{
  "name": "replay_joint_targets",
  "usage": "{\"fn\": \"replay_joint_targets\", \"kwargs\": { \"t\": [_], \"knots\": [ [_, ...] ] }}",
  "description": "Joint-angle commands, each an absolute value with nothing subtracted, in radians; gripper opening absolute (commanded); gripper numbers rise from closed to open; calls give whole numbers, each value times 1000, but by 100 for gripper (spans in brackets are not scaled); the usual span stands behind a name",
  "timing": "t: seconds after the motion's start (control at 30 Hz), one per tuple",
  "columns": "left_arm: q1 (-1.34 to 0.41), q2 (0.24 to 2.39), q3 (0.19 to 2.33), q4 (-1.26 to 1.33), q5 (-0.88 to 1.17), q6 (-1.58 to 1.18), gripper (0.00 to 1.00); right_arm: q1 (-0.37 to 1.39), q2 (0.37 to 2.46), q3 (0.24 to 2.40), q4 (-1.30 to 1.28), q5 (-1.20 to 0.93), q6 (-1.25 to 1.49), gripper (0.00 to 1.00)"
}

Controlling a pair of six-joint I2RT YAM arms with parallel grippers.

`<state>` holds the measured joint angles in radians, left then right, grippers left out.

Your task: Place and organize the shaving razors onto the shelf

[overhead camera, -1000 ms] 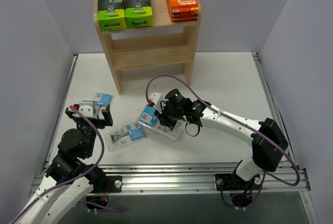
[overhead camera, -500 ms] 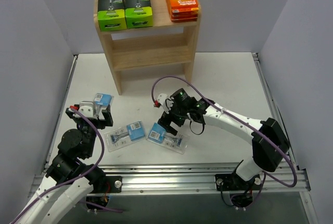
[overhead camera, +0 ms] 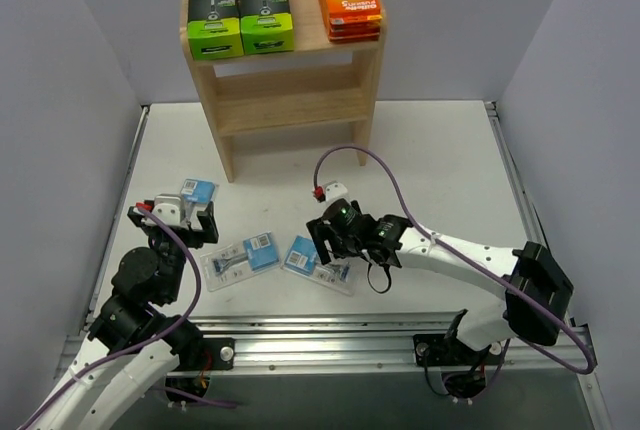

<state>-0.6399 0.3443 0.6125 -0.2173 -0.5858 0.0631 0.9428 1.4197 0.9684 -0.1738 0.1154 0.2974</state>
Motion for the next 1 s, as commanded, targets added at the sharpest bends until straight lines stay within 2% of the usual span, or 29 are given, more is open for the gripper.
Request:
{"fn": "replay_joint_targets", "kwargs": {
  "t": [0.0, 0.3, 0.5, 0.7, 0.97],
  "knots": [
    [-643, 348, 630, -196, -575, 55, 95, 1017, 1370, 885, -226, 268, 573, 70],
    [-643, 367, 632, -198, -568, 57, 95, 1164, 1350, 759, -207, 364, 845, 49],
    [-643, 370, 630, -195, -574, 58, 95, 1207, 1364, 687, -155, 354, 949, 29],
    [-643, 376, 630, -195, -574, 58, 95, 1235, 1411, 654, -103, 342, 992, 21],
    [-643, 380, 632, -192, -566, 58, 95, 1239, 1456, 578, -22, 318, 1046, 20]
  ]
}}
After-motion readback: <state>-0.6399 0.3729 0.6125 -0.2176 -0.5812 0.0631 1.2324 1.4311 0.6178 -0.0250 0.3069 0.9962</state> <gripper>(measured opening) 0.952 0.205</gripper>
